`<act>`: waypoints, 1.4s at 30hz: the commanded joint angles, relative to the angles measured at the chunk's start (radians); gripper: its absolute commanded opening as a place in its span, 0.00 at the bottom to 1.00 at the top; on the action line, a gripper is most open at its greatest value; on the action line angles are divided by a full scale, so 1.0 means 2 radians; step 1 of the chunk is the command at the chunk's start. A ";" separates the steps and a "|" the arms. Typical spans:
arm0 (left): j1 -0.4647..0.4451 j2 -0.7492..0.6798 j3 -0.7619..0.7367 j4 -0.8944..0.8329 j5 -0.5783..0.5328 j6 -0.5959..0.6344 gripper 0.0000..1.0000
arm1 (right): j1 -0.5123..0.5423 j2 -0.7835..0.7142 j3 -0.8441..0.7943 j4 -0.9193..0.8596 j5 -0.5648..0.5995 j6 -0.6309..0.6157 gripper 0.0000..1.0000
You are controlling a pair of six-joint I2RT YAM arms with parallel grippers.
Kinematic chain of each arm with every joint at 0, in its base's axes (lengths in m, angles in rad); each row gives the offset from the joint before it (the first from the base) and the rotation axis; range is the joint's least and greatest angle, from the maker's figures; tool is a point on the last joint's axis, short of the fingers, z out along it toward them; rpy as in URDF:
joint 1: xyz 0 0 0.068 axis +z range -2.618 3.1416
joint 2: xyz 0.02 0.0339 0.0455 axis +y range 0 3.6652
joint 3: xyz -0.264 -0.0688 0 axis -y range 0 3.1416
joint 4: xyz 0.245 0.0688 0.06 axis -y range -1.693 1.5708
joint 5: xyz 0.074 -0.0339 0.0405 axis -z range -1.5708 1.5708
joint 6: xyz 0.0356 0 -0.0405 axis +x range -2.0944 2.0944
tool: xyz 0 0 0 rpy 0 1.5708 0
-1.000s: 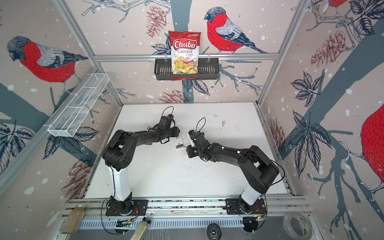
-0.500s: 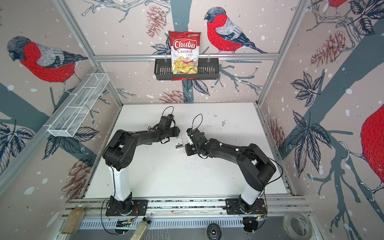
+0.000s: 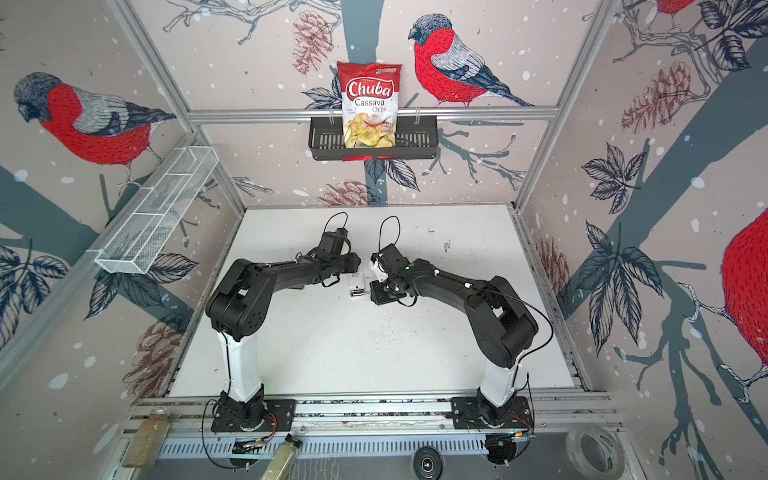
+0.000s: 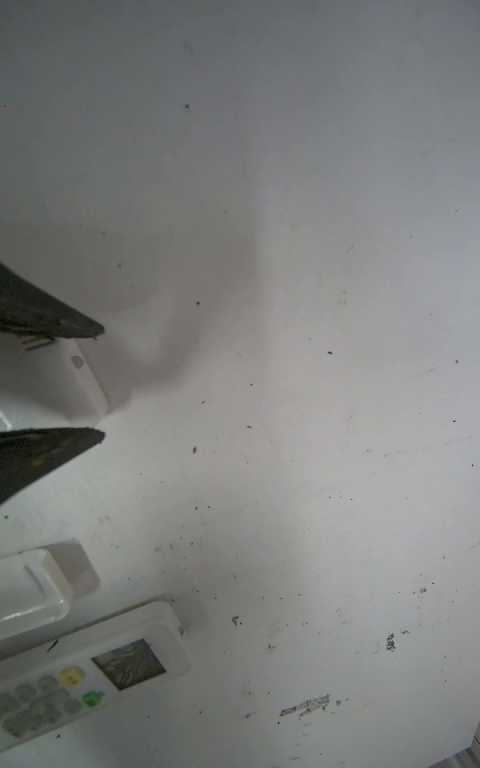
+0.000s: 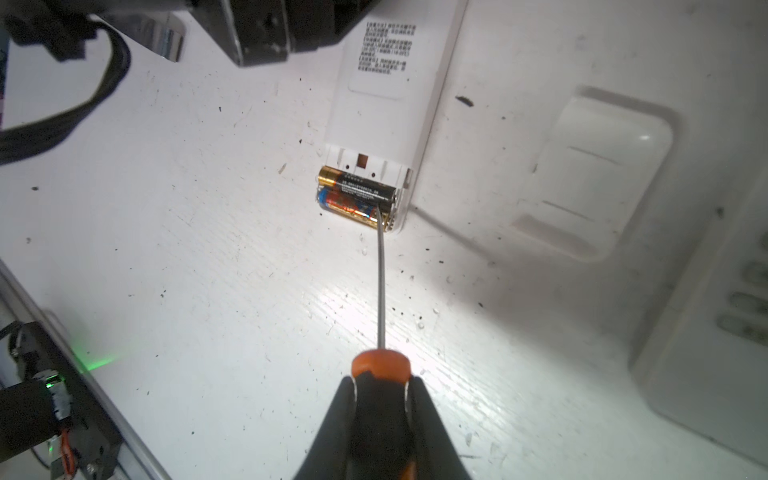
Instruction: Unload the batteries from the remote control
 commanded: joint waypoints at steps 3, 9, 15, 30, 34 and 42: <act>-0.004 0.007 -0.005 -0.063 0.035 -0.006 0.36 | -0.012 0.017 -0.013 0.078 -0.011 0.008 0.07; -0.004 0.011 -0.008 -0.059 0.039 -0.008 0.36 | -0.033 0.008 -0.043 0.144 -0.071 0.016 0.07; -0.003 0.013 -0.010 -0.057 0.041 -0.009 0.36 | -0.050 -0.009 -0.081 0.203 -0.103 0.032 0.06; 0.000 -0.050 -0.064 -0.022 0.010 -0.041 0.73 | -0.062 -0.031 -0.055 0.119 -0.038 0.020 0.06; 0.000 -0.111 -0.111 0.003 -0.011 -0.060 0.96 | -0.074 -0.020 -0.040 0.111 -0.036 0.026 0.06; 0.000 -0.155 -0.137 -0.003 -0.015 -0.058 0.95 | -0.090 -0.022 -0.024 0.087 -0.045 0.016 0.06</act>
